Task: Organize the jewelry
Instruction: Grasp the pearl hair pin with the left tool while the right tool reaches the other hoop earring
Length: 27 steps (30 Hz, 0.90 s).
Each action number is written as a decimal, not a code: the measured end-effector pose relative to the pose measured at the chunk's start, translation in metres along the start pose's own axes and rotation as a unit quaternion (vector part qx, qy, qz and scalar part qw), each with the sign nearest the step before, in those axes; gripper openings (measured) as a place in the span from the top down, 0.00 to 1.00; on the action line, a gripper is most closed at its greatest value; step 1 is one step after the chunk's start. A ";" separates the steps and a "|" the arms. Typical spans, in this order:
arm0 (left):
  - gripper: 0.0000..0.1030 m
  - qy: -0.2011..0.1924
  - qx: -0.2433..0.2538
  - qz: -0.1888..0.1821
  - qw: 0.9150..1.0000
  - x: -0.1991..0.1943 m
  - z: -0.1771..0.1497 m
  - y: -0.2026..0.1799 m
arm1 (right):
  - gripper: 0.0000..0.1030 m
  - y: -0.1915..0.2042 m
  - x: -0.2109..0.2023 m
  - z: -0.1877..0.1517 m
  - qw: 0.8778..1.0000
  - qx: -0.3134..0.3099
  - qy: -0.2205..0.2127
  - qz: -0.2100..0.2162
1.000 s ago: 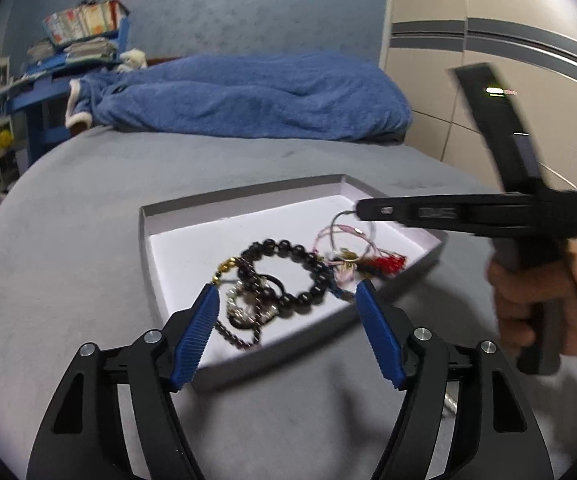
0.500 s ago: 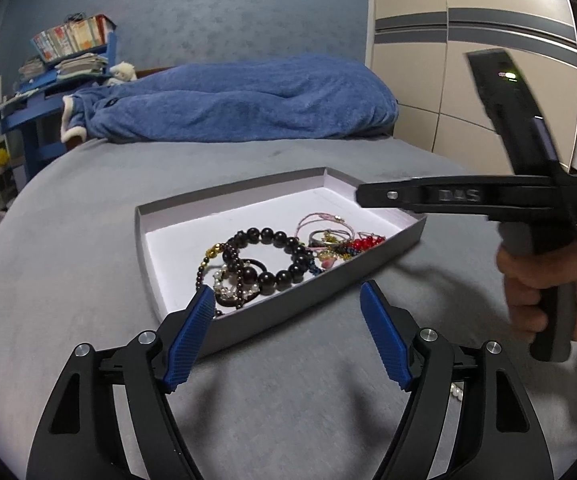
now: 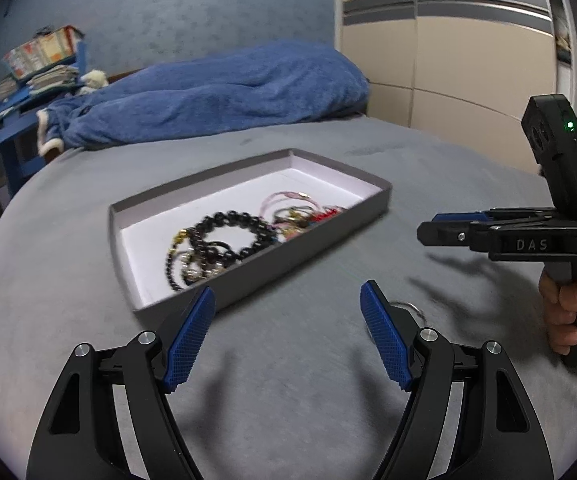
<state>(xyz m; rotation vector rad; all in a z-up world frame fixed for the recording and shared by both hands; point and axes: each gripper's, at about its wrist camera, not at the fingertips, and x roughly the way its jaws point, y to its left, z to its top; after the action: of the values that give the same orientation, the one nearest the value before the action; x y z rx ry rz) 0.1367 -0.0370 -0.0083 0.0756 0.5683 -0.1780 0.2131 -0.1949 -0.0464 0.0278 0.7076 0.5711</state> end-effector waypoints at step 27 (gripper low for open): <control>0.89 0.137 0.019 -0.090 0.986 0.026 -0.020 -0.045 | 0.58 -0.015 0.003 -0.023 0.999 0.045 0.013 0.005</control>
<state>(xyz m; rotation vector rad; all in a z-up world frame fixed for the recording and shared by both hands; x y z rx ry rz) 0.1391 -0.0822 -0.0405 0.0860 0.8465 -0.3572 0.2078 -0.2106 -0.0689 0.1074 0.7589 0.5492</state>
